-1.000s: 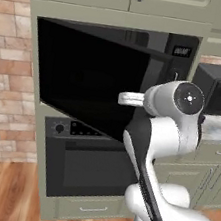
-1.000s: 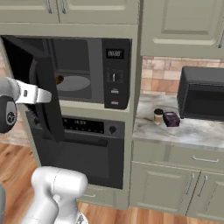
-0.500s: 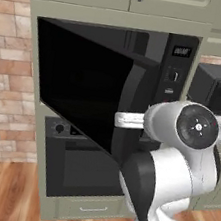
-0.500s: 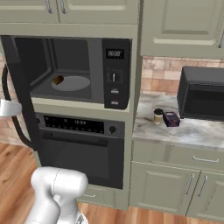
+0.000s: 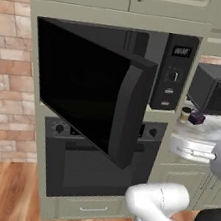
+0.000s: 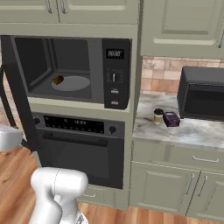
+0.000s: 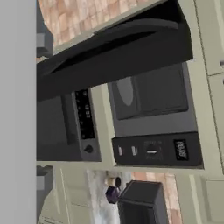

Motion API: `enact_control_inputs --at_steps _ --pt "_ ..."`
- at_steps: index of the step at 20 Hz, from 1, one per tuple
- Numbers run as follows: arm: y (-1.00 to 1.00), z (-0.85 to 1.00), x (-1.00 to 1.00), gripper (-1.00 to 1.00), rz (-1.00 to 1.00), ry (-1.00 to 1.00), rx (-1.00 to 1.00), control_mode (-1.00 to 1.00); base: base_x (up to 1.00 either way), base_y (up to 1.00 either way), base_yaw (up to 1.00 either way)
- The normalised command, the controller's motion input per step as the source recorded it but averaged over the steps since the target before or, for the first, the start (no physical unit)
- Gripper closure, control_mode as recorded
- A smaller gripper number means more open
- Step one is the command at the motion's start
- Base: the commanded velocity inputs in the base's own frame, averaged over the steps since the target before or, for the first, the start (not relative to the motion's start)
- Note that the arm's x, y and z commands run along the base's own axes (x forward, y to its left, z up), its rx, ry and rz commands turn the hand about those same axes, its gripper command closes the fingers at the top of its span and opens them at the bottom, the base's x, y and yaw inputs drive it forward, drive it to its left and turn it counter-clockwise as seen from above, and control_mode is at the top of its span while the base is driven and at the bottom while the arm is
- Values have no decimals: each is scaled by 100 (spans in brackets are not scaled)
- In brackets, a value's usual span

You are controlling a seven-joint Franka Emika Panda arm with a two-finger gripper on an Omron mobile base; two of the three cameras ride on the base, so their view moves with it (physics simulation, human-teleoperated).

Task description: Open the microwave door.

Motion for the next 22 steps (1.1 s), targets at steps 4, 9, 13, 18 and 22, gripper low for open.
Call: enact_control_inputs --at_steps 4,9,13,18,22 --pt "-98 73 -14 -100 17 0 47 -100 0 0 0" --pt "-78 37 7 -100 25 0 49 -100 0 0 0" --pt "-23 7 42 -100 22 13 37 -100 0 0 0" --pt "0 -12 61 -100 18 20 24 -100 0 0 0" --pt "15 -47 52 -100 29 21 28 -100 0 0 0"
